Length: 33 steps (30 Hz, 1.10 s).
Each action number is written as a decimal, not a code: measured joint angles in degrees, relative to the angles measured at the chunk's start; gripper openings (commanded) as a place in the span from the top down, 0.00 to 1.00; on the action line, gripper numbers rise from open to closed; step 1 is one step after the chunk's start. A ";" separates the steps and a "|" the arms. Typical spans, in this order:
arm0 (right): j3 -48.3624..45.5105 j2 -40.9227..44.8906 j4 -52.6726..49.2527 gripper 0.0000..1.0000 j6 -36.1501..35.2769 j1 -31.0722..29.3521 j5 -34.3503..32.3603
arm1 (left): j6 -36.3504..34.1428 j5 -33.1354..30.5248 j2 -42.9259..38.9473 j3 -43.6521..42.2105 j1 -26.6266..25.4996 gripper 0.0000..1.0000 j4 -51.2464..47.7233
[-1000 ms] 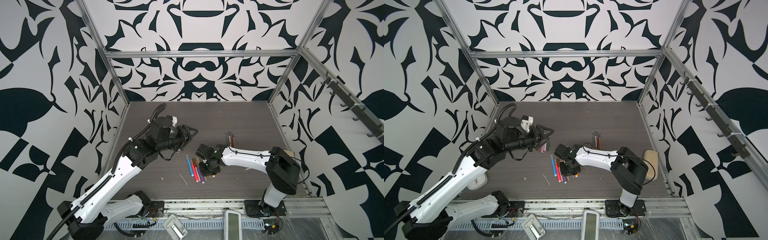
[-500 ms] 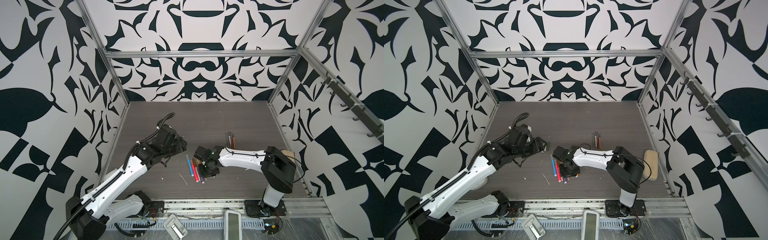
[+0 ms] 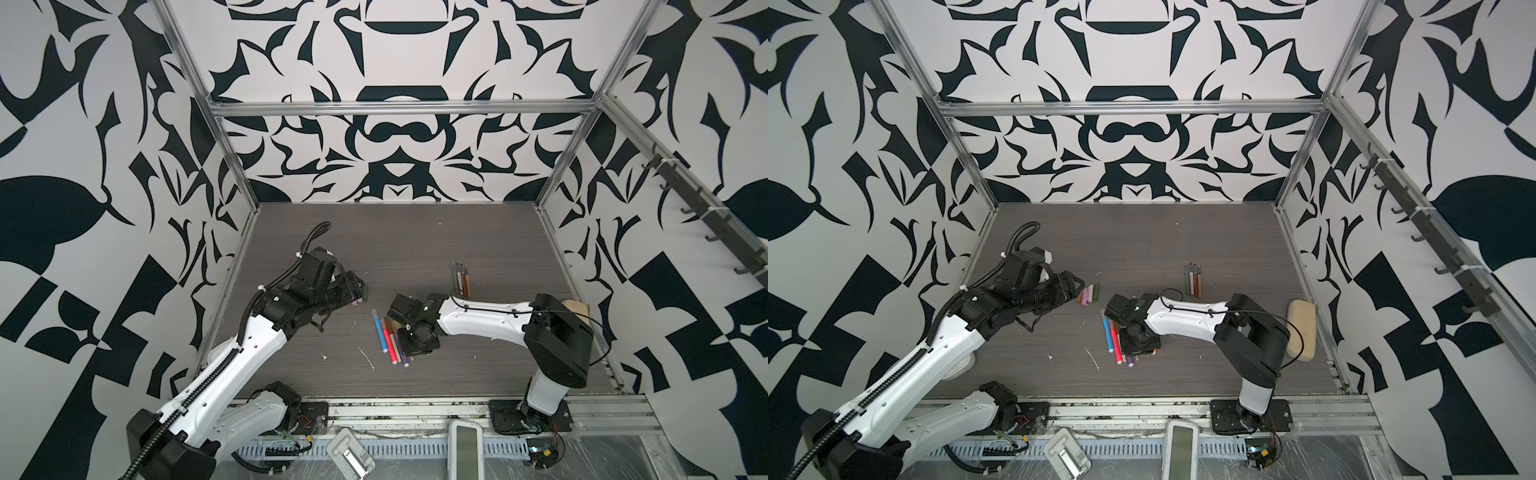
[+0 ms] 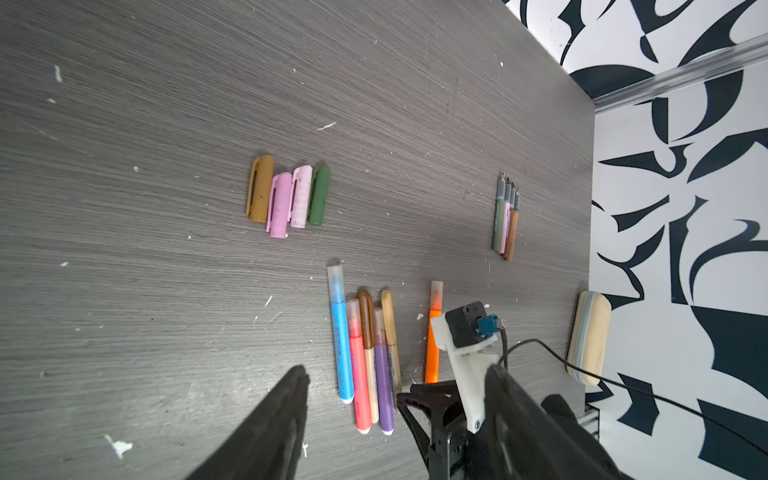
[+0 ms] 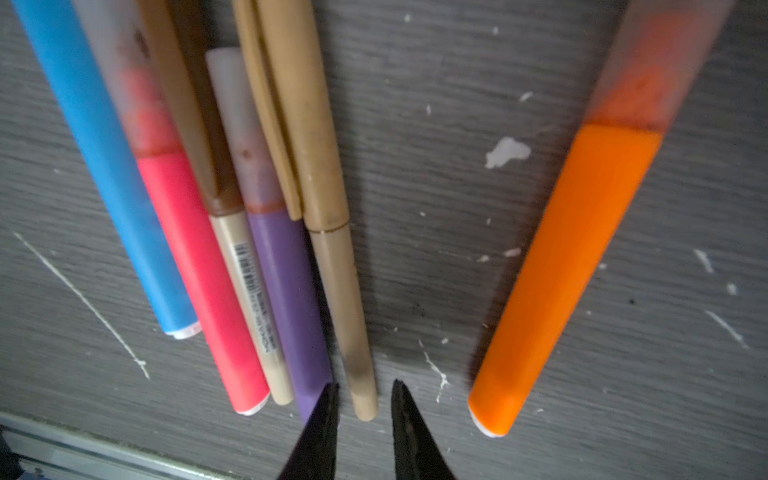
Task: Open the pen caps
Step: 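Lower the right gripper onto the tan-capped pen while the left gripper approaches, then grasp the tan-capped pen with the right gripper and lift it toward the left gripper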
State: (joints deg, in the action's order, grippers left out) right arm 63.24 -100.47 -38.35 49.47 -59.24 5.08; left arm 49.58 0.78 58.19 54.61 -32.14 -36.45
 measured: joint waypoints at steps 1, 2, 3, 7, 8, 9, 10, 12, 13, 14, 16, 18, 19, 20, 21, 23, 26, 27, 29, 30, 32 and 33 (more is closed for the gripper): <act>0.00 0.00 0.00 0.73 0.04 -0.11 0.00 | 0.04 0.28 0.02 0.00 0.00 0.30 0.00; 0.00 -0.11 0.00 0.73 0.13 -0.22 -0.02 | 0.07 0.52 0.04 0.00 0.00 0.30 0.02; 0.00 -0.26 0.00 0.73 0.15 -0.35 -0.02 | 0.09 0.68 0.04 0.00 0.00 0.30 0.04; 0.00 -1.73 -0.09 0.73 0.42 -1.07 -0.31 | 0.44 1.77 0.13 0.00 0.00 0.30 0.39; 0.00 -2.14 -0.20 0.73 0.57 -1.29 -0.44 | 0.55 2.12 0.22 0.00 0.00 0.30 0.61; 0.00 -2.40 -0.33 0.73 0.63 -1.46 -0.55 | 0.66 2.51 0.37 0.00 0.00 0.30 0.79; 0.02 -2.51 -0.48 0.74 0.81 -1.64 -0.87 | 0.87 3.08 0.61 0.00 0.00 0.30 1.07; 0.02 -2.56 -0.68 0.77 1.11 -1.75 -1.20 | 1.16 3.65 1.05 0.00 0.00 0.30 1.49; 0.04 -2.56 -0.79 0.83 1.11 -1.77 -1.33 | 1.27 3.98 1.27 0.00 0.00 0.30 1.68; 0.04 -2.58 -1.05 0.88 1.33 -1.77 -1.53 | 1.40 4.24 1.40 -0.02 0.00 0.30 1.75; 0.24 -2.58 -1.51 0.94 1.57 -1.75 -1.92 | 1.49 4.66 1.44 -0.02 0.00 0.30 1.90; 0.48 -2.58 -1.90 0.99 1.55 -1.77 -2.19 | 1.62 5.22 1.44 -0.09 0.00 0.30 2.14; 0.59 -2.56 -2.16 0.99 1.49 -1.79 -2.43 | 1.66 5.57 1.44 -0.26 0.00 0.30 2.58; 0.74 -2.40 -2.69 1.00 1.36 -1.88 -2.78 | 1.81 5.99 1.46 -0.50 0.00 0.30 2.91; 0.96 -2.25 -3.41 1.00 1.18 -1.88 -3.08 | 1.88 6.36 1.57 -0.70 0.00 0.30 3.15; 2.05 -1.42 -5.64 1.00 0.44 -1.88 -4.17 | 2.14 7.39 2.12 -0.90 0.07 0.30 3.54; 5.11 1.18 -9.27 1.00 -1.40 -1.88 -5.95 | 2.56 9.57 3.98 -0.92 0.55 0.30 4.81; 6.14 2.60 -9.99 1.00 -2.23 -1.88 -6.25 | 2.73 10.67 5.07 -0.92 0.79 0.30 5.35; 7.37 5.75 -10.27 1.00 -3.72 -1.84 -6.16 | 2.93 12.83 7.39 -0.90 1.16 0.30 6.45; 7.80 7.76 -10.25 1.00 -4.48 -1.77 -5.86 | 2.99 14.23 9.07 -0.87 1.29 0.31 7.06; 8.17 10.97 -10.14 1.00 -5.22 -1.75 -4.85 | 3.08 16.57 12.17 -0.70 1.36 0.31 7.96; 8.26 12.52 -10.01 1.00 -5.40 -1.75 -4.24 | 3.15 17.88 14.16 -0.39 1.38 0.31 8.24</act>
State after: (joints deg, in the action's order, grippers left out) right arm 71.50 -87.94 -48.36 44.07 -60.99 0.84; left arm 52.73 18.65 72.36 54.22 -30.76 -28.21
